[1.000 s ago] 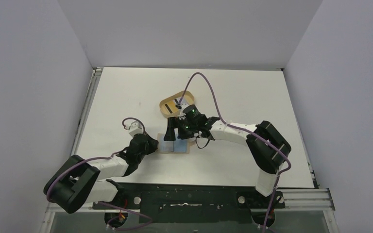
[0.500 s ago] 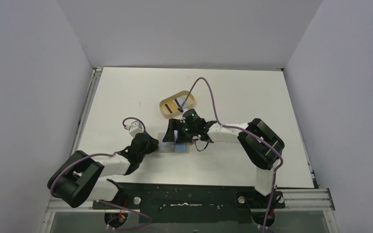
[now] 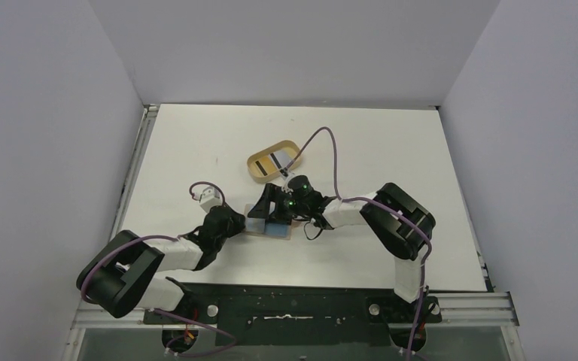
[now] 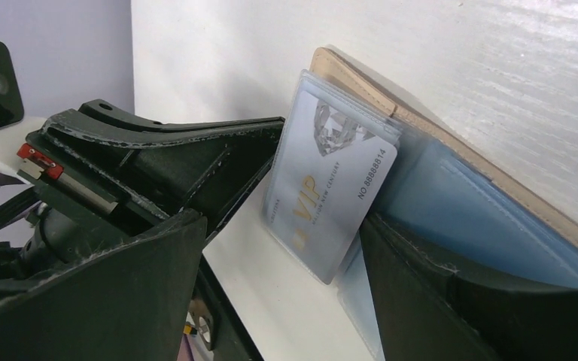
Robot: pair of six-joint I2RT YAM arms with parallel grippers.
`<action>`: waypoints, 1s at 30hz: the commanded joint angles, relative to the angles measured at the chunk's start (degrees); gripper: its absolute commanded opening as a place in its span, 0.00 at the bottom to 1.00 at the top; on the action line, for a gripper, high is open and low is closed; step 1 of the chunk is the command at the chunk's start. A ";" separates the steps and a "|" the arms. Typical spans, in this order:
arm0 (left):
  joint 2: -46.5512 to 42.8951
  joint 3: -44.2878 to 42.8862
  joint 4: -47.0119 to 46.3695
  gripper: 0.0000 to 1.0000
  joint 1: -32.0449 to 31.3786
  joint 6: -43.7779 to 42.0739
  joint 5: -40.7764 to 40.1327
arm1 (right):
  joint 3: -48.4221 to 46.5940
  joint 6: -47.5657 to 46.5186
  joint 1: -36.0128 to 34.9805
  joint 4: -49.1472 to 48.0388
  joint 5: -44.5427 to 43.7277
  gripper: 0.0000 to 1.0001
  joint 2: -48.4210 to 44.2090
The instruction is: Take the credit cards out of the card holder
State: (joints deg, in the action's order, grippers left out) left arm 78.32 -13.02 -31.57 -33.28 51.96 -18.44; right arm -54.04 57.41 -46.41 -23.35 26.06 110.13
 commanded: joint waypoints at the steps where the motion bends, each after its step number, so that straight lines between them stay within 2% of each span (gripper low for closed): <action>1: 0.88 0.25 3.09 0.00 -0.30 -0.27 0.36 | 1.51 4.25 -0.71 -12.29 1.99 0.75 -0.39; 3: 0.87 0.23 3.08 0.00 -0.30 -0.29 0.33 | 2.25 4.52 -0.75 -14.01 1.69 0.72 -0.88; 7: 0.97 0.16 3.09 0.00 -0.30 -0.29 0.51 | 4.53 6.29 -0.72 -19.90 1.34 0.51 -1.53; 10: 0.89 0.14 3.10 0.00 -0.30 -0.29 0.51 | 5.81 7.88 -0.71 -24.81 1.36 0.45 -1.10; 13: 0.87 0.12 3.10 0.00 -0.30 -0.36 0.51 | 5.92 9.21 -0.78 -27.55 1.31 0.46 0.03; 17: 0.62 0.18 3.18 0.00 -0.30 -0.37 0.59 | 3.89 8.69 -1.34 -24.73 0.93 0.54 1.37; 24: -0.34 0.46 3.84 0.00 -0.30 -0.37 0.27 | -3.75 2.01 -2.89 -1.84 -3.22 0.60 2.43; 30: -0.54 0.63 3.89 0.00 -0.30 -0.28 0.24 | -4.09 4.97 -2.98 -4.19 -1.72 0.61 4.52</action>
State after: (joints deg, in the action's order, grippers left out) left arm 78.02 -12.99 -31.16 -33.28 51.92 -19.75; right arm -56.27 62.11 -48.47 -26.65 23.97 113.08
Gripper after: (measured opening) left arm 0.007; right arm 0.607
